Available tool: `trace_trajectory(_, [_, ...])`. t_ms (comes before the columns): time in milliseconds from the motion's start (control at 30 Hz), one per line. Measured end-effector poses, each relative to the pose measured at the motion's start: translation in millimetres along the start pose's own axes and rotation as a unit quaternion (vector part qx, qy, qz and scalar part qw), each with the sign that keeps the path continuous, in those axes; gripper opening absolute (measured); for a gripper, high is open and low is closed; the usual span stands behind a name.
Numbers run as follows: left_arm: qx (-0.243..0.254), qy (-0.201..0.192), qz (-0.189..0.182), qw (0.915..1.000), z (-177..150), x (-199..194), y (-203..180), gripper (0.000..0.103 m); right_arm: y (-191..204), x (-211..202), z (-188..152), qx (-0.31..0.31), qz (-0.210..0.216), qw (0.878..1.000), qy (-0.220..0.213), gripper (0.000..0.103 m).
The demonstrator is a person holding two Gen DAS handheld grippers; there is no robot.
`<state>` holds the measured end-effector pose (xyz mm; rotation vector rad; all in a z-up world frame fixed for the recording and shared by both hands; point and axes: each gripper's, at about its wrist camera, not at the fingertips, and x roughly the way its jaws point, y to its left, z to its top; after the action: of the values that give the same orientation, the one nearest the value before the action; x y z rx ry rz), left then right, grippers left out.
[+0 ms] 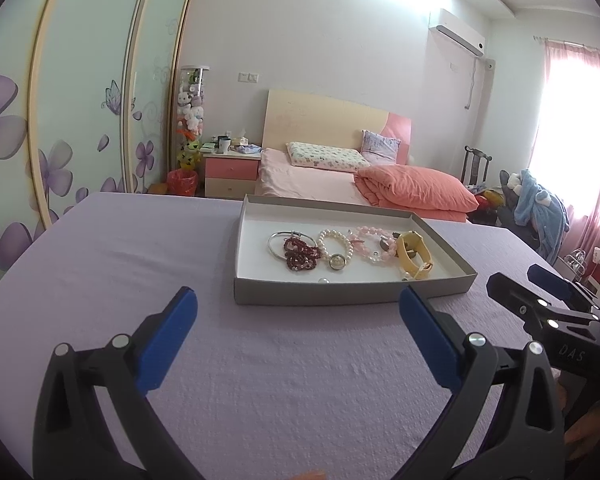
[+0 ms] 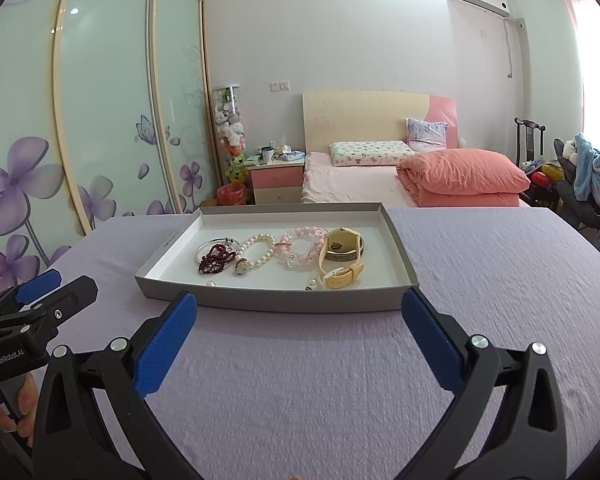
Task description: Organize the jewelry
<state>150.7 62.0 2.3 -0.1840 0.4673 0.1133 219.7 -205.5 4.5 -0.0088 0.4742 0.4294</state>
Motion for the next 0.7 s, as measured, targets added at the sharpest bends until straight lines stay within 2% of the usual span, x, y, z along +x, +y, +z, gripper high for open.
trace_trajectory(700, [0.001, 0.003, -0.001, 1.0000, -0.2, 2.9, -0.7, 0.101, 0.6, 0.8, 0.4, 0.001, 0.000, 1.000, 0.000, 0.102])
